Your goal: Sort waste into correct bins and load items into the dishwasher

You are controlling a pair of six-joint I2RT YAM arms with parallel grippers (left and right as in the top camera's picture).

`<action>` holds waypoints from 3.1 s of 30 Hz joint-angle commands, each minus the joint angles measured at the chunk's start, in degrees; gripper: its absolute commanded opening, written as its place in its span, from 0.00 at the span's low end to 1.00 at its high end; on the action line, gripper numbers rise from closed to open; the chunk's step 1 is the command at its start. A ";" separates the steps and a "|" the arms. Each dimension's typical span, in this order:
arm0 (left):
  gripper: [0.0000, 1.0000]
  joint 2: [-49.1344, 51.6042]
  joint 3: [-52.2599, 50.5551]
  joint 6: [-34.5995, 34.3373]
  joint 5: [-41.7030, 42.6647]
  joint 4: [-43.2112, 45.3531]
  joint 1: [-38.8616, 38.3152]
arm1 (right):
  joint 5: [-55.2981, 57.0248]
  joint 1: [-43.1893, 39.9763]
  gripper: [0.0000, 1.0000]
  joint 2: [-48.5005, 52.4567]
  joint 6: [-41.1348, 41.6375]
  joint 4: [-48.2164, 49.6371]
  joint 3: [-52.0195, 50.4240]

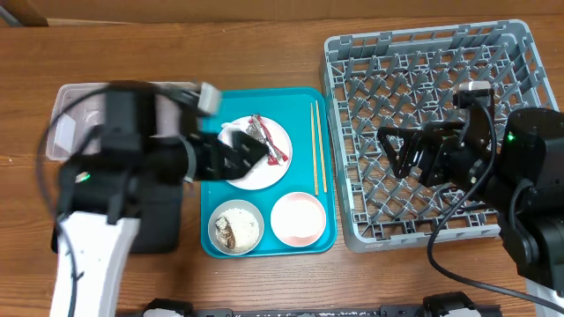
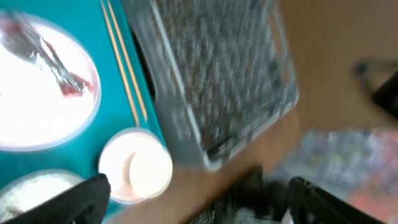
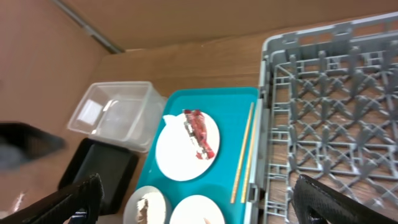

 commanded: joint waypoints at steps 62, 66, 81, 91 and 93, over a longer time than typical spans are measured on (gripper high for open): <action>0.04 21.66 6.23 19.39 48.13 -15.21 13.77 | -24.79 9.29 0.89 14.45 5.31 15.15 1.57; 0.04 21.66 6.23 19.39 48.11 -15.96 11.47 | -35.39 10.03 0.92 16.70 0.55 19.67 1.57; 0.04 21.66 6.23 19.39 47.67 -13.97 5.77 | -46.60 13.27 0.57 18.82 0.39 26.97 1.57; 1.00 21.66 6.23 19.08 34.25 -13.22 6.10 | -45.53 6.27 0.51 16.33 1.16 25.94 1.60; 1.00 21.66 6.23 18.69 26.84 -14.38 6.38 | -42.36 1.70 0.51 14.58 3.02 24.06 1.60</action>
